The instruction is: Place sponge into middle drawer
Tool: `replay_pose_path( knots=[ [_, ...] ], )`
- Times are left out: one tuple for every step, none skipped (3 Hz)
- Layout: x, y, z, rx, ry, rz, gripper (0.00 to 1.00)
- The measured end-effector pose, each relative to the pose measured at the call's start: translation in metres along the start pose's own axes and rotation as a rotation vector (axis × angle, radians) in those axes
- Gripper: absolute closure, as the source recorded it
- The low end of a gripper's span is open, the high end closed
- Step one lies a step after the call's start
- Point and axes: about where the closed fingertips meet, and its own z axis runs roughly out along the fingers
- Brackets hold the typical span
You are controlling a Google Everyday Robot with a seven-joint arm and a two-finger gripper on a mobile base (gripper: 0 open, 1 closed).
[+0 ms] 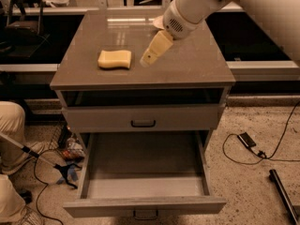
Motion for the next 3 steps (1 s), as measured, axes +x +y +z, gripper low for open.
replay_pose_path(
  knots=[
    [-0.023, -0.004, 0.035, -0.012, -0.054, 0.013, 0.0],
    [-0.047, -0.001, 0.068, -0.03, -0.089, 0.019, 0.0],
    [-0.067, 0.005, 0.091, -0.063, -0.13, 0.035, 0.0]
  ],
)
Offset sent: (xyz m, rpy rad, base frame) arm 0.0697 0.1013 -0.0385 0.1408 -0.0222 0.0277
